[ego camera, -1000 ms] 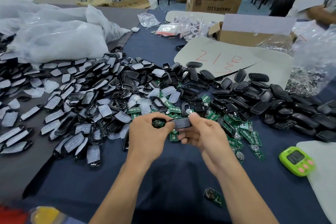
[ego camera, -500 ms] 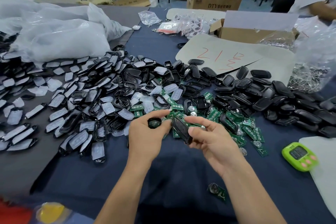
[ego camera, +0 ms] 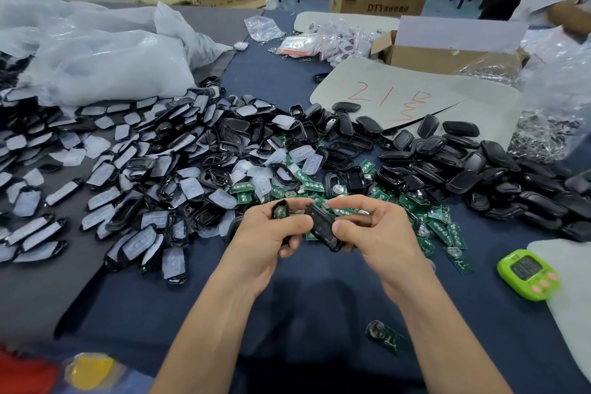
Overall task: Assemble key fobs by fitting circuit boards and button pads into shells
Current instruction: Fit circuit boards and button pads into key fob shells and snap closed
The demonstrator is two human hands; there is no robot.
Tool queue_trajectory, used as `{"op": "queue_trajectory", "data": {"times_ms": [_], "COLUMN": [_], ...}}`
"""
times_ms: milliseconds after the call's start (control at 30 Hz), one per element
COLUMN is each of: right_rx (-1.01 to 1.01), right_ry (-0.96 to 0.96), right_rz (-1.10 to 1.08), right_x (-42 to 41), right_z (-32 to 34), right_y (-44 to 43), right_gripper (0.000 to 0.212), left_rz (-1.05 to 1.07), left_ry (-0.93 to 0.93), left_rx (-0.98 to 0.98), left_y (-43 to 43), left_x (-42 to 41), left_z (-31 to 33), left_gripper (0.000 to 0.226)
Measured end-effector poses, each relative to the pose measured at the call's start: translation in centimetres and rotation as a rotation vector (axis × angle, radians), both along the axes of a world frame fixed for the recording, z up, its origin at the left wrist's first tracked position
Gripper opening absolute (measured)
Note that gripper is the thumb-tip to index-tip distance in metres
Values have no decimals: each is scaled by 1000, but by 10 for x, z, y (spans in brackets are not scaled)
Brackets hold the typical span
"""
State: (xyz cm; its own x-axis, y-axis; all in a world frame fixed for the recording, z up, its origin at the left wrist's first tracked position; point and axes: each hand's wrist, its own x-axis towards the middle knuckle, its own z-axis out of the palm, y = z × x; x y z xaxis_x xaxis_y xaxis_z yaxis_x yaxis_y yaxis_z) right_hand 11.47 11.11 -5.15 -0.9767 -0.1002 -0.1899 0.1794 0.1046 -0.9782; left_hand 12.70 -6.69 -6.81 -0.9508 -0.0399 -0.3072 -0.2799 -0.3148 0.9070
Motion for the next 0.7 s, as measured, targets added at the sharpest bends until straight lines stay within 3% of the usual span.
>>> {"op": "queue_trajectory", "data": {"times_ms": [133, 267, 400, 533, 700], "right_rx": [454, 622, 671, 408, -471], "right_ry": [229, 358, 446, 292, -118], "right_rz": [-73, 61, 48, -7, -92], "right_x": [8, 14, 18, 16, 7], "right_z": [-1, -3, -9, -13, -13], "right_y": [-11, -21, -29, -28, -18], "right_gripper": [24, 34, 39, 40, 45], "left_rz": [145, 204, 178, 78, 27], "left_ry": [-31, -24, -42, -16, -50], "left_rx": [-169, -226, -137, 21, 174], "left_y": [9, 11, 8, 5, 3], "left_x": [-3, -6, -7, -6, -9], "left_z": [2, 3, 0, 1, 5], "left_gripper": [24, 27, 24, 18, 47]}}
